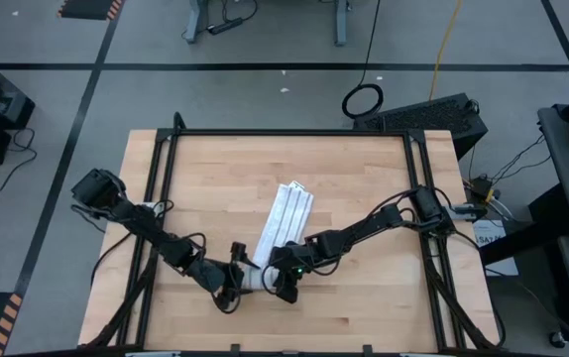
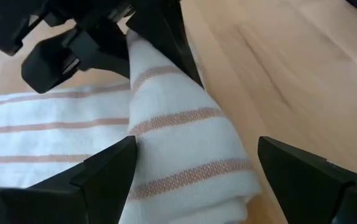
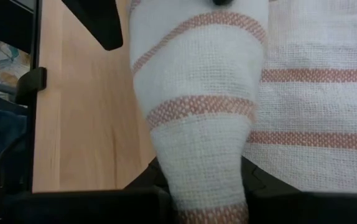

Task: Roll towel into tight, uniform cylinder
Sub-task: Roll the white brown kitchen towel

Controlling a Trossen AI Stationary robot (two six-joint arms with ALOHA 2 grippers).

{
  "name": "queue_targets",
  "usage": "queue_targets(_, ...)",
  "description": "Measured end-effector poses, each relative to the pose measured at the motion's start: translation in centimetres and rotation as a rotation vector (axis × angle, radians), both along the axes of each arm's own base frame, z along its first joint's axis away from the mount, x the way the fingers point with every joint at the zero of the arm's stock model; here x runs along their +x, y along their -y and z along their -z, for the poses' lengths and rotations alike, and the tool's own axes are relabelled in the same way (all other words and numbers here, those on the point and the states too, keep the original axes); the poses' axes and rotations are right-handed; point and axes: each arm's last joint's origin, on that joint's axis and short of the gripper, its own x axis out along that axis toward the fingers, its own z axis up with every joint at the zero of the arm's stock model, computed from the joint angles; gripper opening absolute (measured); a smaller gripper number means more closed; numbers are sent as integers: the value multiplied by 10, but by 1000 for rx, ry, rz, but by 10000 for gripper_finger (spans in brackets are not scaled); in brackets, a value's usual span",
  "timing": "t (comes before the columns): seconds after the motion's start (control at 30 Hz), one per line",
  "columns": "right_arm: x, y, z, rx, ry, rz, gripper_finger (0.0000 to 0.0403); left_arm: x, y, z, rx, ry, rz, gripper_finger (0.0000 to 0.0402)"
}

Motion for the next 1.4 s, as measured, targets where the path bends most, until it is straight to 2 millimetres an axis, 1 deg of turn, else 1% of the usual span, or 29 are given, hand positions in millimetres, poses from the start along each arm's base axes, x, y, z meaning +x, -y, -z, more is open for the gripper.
queue_targets(0.1, 0, 0, 0, 0, 0, 0, 59, -1, 1, 0, -6, -2, 4, 338)
queue_targets(0.27, 0, 0, 0, 0, 1, 0, 59, 6, -7, 0, -216, -68, -80, 338)
queue_targets(0.33, 0, 0, 0, -1, 1, -1, 59, 6, -8, 1, -239, -87, -55, 338)
queue_targets(0.47, 0, 0, 0, -6, 3, 2, 59, 5, -11, 3, -220, -115, -58, 338)
queue_targets(0.6, 0, 0, 0, -11, 6, 8, 59, 2, -12, 7, -135, -146, -30, 338)
queue_targets(0.77, 1, 1, -1, -20, 13, 8, 59, 0, -17, 10, -66, -170, -77, 338)
queue_targets(0.87, 1, 0, -1, -24, 16, 2, 59, 2, -21, 10, -76, -169, -107, 338)
queue_targets(0.97, 1, 0, -1, -34, 20, -10, 59, 5, -27, 12, -129, -196, -132, 333)
queue_targets(1.03, 1, 0, -1, -46, 27, -24, 59, 8, -31, 15, -178, -230, -131, 316)
queue_targets(1.1, 1, 0, -1, -54, 30, -36, 59, 10, -34, 17, -221, -262, -110, 286)
queue_targets(1.17, 1, 0, -1, -60, 34, -53, 59, 13, -37, 20, -244, -277, -98, 245)
queue_targets(1.27, 0, 0, 0, -67, 28, -59, 64, 15, -40, 20, -259, -281, -88, 172)
queue_targets(1.33, -1, 0, 1, -66, 12, -63, 79, 17, -43, 19, -290, -290, -75, 125)
queue_targets(1.4, -4, 1, -2, -63, -20, -70, 104, 19, -45, 19, -344, -312, -52, 84)
